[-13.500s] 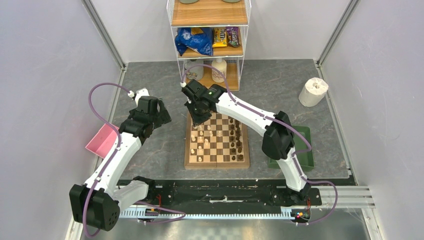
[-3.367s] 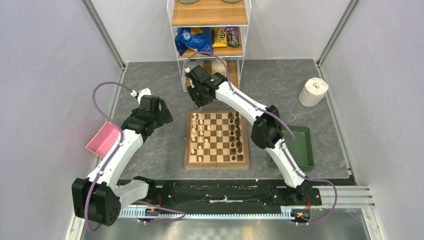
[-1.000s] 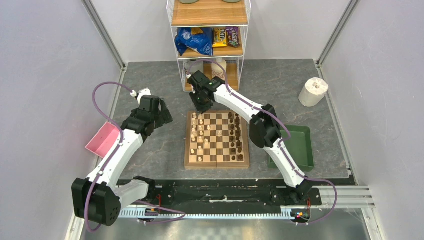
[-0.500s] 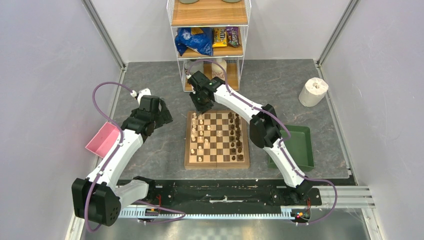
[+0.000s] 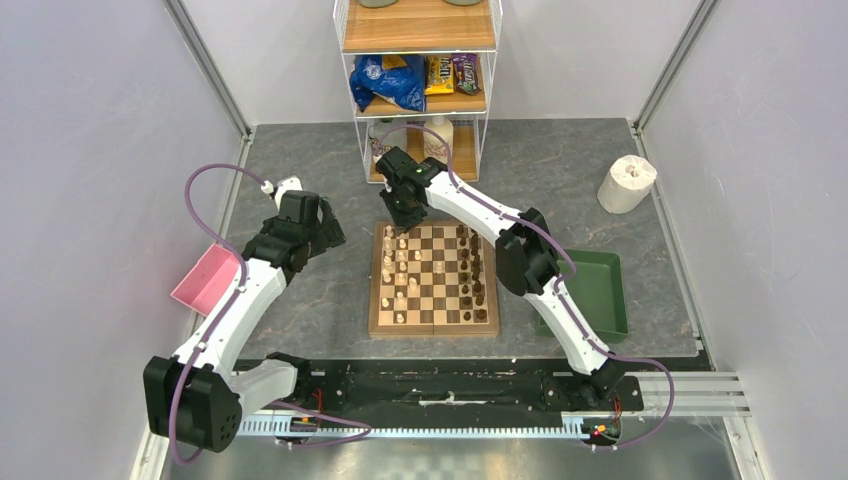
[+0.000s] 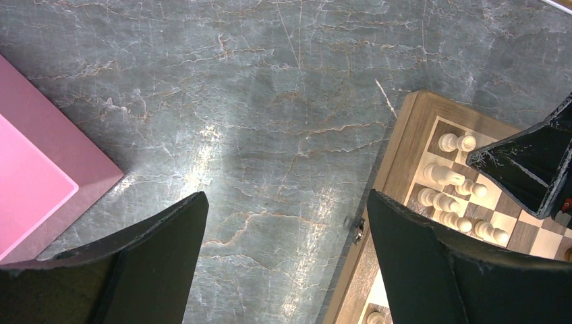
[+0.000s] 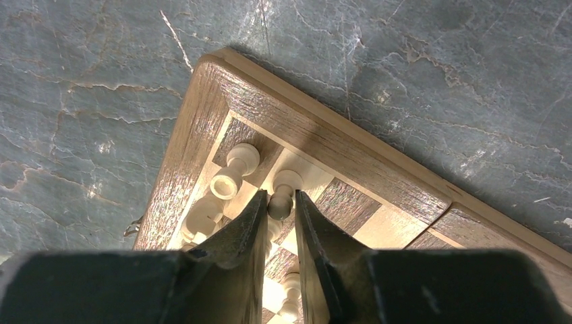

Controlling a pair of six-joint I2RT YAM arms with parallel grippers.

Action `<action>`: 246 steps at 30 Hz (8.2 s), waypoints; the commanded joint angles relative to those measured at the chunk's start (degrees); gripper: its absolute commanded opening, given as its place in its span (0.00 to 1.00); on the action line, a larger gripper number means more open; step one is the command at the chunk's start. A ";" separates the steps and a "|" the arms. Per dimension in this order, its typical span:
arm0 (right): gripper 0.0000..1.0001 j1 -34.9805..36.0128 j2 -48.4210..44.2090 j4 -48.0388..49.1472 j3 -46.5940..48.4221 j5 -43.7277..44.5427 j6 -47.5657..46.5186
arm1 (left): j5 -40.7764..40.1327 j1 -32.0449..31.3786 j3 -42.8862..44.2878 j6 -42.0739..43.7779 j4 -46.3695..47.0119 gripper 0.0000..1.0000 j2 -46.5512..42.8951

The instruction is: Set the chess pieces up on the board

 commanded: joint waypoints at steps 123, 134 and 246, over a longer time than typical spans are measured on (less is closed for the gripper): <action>0.21 13.58 -26.51 -2.56 -23.60 5.15 4.70 | 0.38 0.32 -1.09 -1.97 0.60 0.95 -3.00; 0.21 15.71 -19.81 -2.36 -19.23 5.26 4.53 | -0.54 0.31 -1.35 -2.45 0.58 0.95 -3.73; 0.39 17.65 -25.43 5.45 -32.21 10.09 8.00 | -4.43 0.31 -2.23 -4.92 -1.86 0.95 -5.04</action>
